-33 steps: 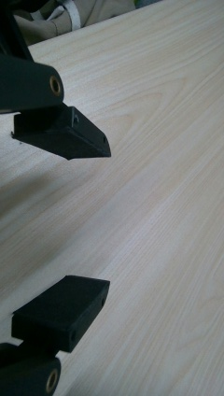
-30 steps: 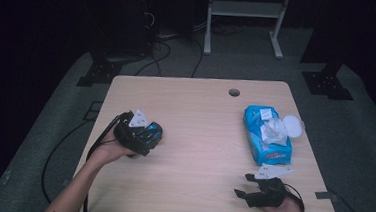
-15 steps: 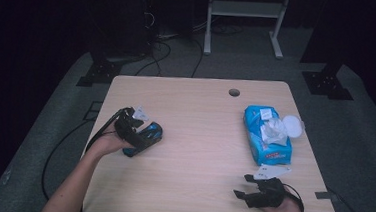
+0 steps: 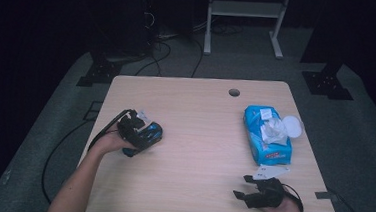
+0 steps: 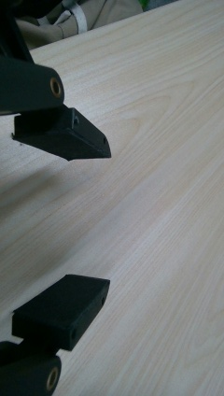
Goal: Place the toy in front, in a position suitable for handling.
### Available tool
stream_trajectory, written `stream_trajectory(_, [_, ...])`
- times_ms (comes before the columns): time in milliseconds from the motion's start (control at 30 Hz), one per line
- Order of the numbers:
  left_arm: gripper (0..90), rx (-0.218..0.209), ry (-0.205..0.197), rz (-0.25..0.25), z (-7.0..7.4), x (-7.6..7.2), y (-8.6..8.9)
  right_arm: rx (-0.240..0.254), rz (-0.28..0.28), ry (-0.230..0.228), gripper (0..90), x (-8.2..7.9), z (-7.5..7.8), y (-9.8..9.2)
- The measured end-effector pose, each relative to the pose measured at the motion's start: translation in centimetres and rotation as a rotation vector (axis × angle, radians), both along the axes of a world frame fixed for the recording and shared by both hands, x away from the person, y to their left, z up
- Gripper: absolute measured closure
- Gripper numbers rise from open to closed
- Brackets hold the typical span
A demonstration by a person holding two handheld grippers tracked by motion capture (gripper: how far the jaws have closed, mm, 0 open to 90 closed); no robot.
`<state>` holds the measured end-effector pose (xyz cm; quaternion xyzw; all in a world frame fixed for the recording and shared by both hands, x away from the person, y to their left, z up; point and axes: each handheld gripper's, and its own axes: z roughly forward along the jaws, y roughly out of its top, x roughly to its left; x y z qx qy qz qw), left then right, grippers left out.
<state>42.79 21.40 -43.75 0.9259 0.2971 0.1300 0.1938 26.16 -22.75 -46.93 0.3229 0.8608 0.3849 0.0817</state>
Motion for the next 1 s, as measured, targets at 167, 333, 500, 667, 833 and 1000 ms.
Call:
stream_trajectory(167, [11.6,-0.003,0.027,0.004,-0.4,0.2,0.0,-0.003,0.001,0.003,30.1,0.0,0.0,0.1])
stream_trajectory(333, [14.0,0.012,0.074,0.016,-0.9,0.5,0.5,-0.003,0.003,0.006,30.1,0.0,-0.1,0.1])
stream_trajectory(500, [19.5,-0.009,0.112,0.009,-0.9,0.7,0.6,-0.002,0.002,0.006,30.1,0.0,-0.1,0.1])
stream_trajectory(667, [22.1,0.045,0.144,-0.001,-0.9,1.0,-0.1,-0.002,0.004,0.005,30.2,0.0,0.0,0.1])
stream_trajectory(833, [25.2,0.035,0.168,0.001,-0.9,1.3,-0.1,0.002,0.001,0.002,30.2,0.0,0.0,0.0])
stream_trajectory(1000, [25.6,0.041,0.17,0.001,-0.9,1.3,-0.2,0.001,0.003,0.002,30.3,0.0,0.0,0.0])
